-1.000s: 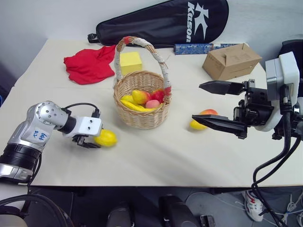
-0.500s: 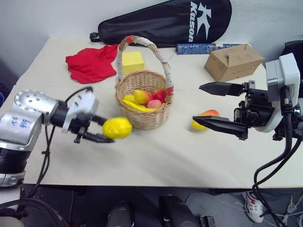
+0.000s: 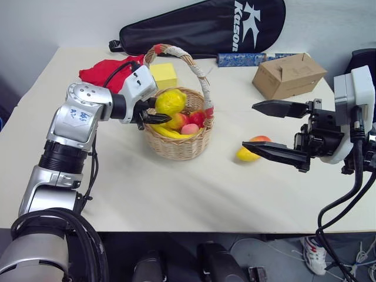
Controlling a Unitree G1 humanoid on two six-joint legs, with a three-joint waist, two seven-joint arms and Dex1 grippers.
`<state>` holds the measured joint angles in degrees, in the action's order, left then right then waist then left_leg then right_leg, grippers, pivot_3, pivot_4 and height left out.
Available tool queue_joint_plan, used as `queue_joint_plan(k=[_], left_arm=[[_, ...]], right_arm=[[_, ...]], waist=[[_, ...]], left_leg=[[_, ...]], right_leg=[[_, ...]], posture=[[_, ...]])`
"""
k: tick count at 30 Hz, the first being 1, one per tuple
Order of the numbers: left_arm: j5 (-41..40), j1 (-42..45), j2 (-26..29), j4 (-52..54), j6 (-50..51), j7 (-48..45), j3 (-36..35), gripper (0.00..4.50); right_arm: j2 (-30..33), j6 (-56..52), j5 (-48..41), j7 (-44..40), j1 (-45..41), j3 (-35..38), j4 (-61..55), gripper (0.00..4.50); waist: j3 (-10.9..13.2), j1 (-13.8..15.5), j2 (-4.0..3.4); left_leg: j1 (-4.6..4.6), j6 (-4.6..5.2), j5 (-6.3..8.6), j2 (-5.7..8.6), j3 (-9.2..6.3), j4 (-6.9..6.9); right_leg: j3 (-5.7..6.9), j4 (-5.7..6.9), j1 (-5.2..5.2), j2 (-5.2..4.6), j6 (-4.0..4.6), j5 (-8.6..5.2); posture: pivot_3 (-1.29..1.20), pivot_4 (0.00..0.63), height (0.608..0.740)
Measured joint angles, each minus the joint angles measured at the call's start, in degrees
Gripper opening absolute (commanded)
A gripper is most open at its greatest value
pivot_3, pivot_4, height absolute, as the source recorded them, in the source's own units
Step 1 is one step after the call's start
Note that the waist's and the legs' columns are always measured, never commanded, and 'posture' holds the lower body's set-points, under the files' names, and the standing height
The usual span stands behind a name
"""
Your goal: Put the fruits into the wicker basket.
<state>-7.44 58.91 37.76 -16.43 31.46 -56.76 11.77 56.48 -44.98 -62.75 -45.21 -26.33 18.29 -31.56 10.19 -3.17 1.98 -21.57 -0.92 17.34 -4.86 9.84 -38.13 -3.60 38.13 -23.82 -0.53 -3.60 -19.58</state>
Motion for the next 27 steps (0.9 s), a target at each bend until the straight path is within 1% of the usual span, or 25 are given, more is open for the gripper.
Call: queue_joint_plan(k=[4,6,10,14,16,18,20,22,23,27], left_arm=[[-0.54,-0.03,-0.62,-0.2,-0.09,-0.46,-0.88,4.44],[-2.35,-0.47,-0.52,0.34,1.39,-0.81,-3.05,4.47],[-11.36,-4.46,2.04,6.41,8.88,-3.69,-11.59,4.47],[-26.72,-10.04,9.36,19.11,20.51,-11.48,-20.92,4.47],[-31.54,-12.03,12.32,23.75,23.05,-14.1,-23.7,4.47],[-34.22,-14.7,14.95,27.4,24.27,-15.55,-24.43,4.47],[-35.53,-16.62,16.43,29.1,24.84,-16.19,-24.29,4.47],[-36.01,-17.33,17.35,29.67,24.8,-16.51,-23.8,4.47],[-36.03,-17.58,17.62,30.04,24.21,-16.61,-23.47,4.47],[-35.86,-17.69,17.76,31.33,21.97,-15.96,-21.71,4.47]], right_arm=[[0.01,0.02,0.91,0.56,2.38,0.24,-0.65,4.5],[0.04,0.05,2.17,0.76,4.37,0.3,-0.77,4.5],[0.59,0.08,6.51,1.12,9.56,0.8,-0.39,4.5],[1.45,2.92,16.64,3.01,14.84,0.64,2.55,4.5],[1.61,5.76,21.79,2.63,16.77,-0.3,4.2,4.5],[2.97,12.59,30.07,1.61,16.47,-4.48,7.22,4.5],[3.56,19.89,38.11,0.4,14.97,-9.13,11.98,4.5],[3.56,28.99,46.64,-1.32,10.54,-15.53,19.23,4.5],[3.54,35.03,51.9,-2.71,6.97,-19.68,24.42,4.5],[1.84,50.56,64.25,-5.54,-1.36,-28.51,39.31,4.5]], waist=[[0.0,0.01,0.0],[0.0,-0.04,0.0],[0.0,-0.2,-0.01],[0.01,-0.21,0.0],[0.01,-0.18,-0.01],[0.01,-0.22,-0.02],[0.02,-0.25,-0.01],[0.04,-0.39,-0.01],[0.05,-0.6,-0.03],[0.14,-1.1,-0.16]], left_leg=[[0.0,0.0,0.0,-0.02,-0.02,0.04],[0.0,-0.01,0.0,-0.03,-0.01,0.05],[0.0,-0.04,-0.02,-0.05,-0.02,0.03],[0.01,-0.06,-0.03,-0.04,-0.04,-0.01],[0.11,-0.07,-0.03,0.0,-0.06,-0.02],[0.32,-0.06,-0.03,0.06,-0.04,-0.02],[0.36,-0.06,-0.04,0.08,-0.05,-0.04],[0.37,-0.05,-0.04,0.12,0.01,-0.04],[0.38,-0.05,-0.03,0.15,0.05,-0.03],[0.32,-0.09,-0.02,0.06,0.03,0.07]], right_leg=[[0.02,0.0,-0.01,0.01,0.0,0.0],[0.02,0.01,-0.01,0.01,0.0,0.0],[0.02,0.11,-0.03,0.01,-0.01,-0.01],[0.04,0.12,-0.02,-0.01,-0.03,-0.03],[0.05,0.13,0.08,-0.01,-0.04,-0.04],[0.04,0.12,0.26,-0.04,-0.05,-0.04],[0.05,0.11,0.32,-0.03,-0.05,-0.04],[0.09,0.13,0.28,-0.02,-0.05,-0.04],[0.09,0.13,0.26,-0.01,-0.05,-0.04],[0.0,0.1,0.18,0.02,0.01,-0.1]], posture=[[0.0,0.15,0.74],[0.0,0.15,0.74],[0.0,0.15,0.74],[0.0,0.15,0.74],[0.0,0.15,0.74],[0.0,0.15,0.74],[0.0,0.15,0.74],[0.0,0.15,0.74],[0.0,0.15,0.74],[0.0,0.15,0.74]])
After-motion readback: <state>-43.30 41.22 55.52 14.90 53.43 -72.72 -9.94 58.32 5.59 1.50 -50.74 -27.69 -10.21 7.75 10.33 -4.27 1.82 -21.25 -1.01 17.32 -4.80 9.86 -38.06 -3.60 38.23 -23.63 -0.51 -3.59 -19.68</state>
